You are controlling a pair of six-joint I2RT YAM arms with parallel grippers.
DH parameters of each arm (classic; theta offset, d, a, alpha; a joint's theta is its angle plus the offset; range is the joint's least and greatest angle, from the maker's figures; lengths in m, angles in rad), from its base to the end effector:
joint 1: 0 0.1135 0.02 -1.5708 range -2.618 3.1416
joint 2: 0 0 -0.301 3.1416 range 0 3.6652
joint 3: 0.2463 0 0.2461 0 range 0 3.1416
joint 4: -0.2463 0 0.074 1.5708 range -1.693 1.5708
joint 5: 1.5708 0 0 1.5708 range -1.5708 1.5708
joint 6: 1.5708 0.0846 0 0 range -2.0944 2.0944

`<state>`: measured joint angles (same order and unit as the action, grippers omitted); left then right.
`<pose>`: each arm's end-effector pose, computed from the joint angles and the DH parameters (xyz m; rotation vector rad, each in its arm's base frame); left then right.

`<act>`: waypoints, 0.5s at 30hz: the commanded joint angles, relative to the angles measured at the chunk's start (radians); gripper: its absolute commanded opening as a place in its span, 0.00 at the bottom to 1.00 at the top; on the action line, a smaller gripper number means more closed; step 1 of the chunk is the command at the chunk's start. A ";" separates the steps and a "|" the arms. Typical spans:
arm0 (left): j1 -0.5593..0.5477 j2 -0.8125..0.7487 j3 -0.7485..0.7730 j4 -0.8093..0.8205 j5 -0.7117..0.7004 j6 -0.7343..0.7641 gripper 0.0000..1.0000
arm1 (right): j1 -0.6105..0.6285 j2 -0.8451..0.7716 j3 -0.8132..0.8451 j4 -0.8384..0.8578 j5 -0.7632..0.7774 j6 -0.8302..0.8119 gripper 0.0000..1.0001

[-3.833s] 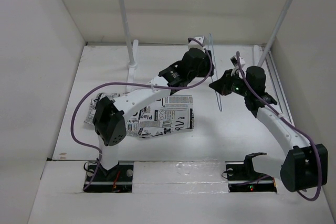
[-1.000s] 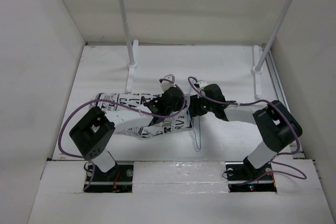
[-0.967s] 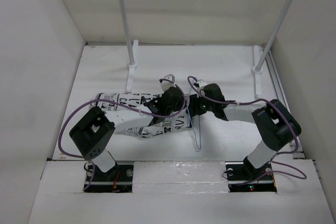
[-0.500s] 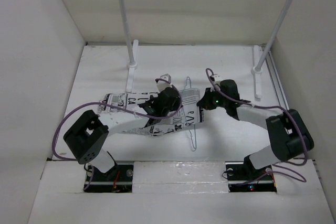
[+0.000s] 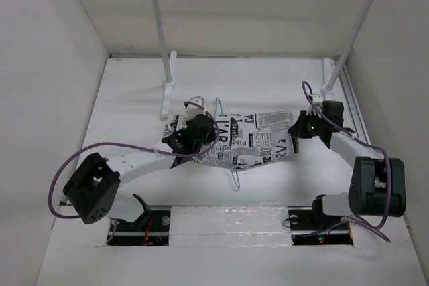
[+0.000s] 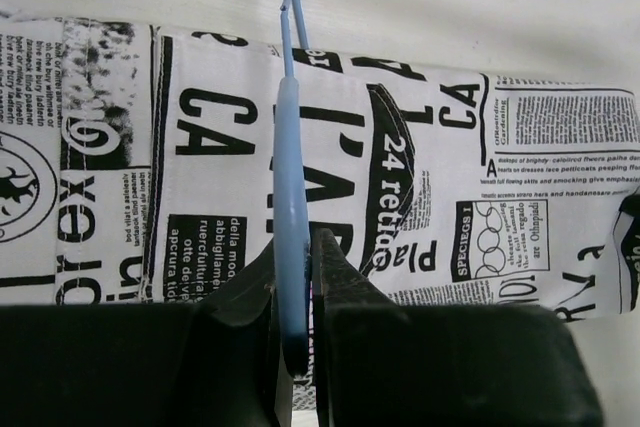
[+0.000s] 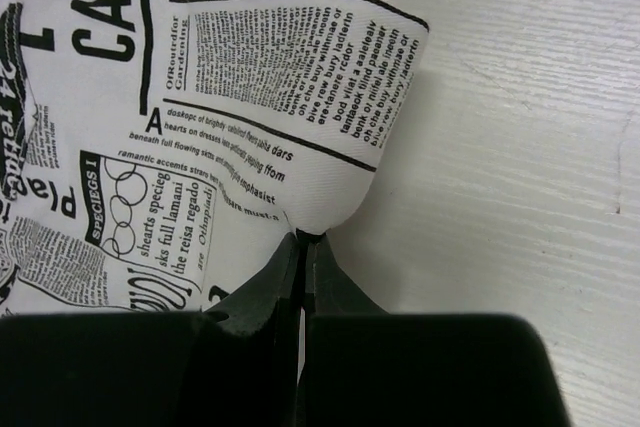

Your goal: Place the trousers on the hanger

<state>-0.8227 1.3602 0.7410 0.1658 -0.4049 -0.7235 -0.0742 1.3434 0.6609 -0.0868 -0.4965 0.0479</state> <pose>0.2439 -0.2139 0.2517 -0.1585 2.0273 -0.5842 0.2840 0.0193 0.1996 -0.1052 2.2887 0.5647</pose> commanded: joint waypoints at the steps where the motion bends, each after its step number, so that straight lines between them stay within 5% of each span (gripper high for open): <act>1: 0.004 -0.006 0.004 -0.068 -0.002 0.119 0.00 | -0.009 0.043 0.042 0.030 -0.057 -0.036 0.00; 15: -0.076 0.123 0.256 -0.089 0.060 0.332 0.00 | 0.011 0.246 0.100 0.078 -0.093 -0.082 0.00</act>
<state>-0.8886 1.4815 0.9363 0.1089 -0.3473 -0.4671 -0.0788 1.5681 0.7208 -0.0551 -0.5453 -0.0120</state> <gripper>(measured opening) 0.025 0.027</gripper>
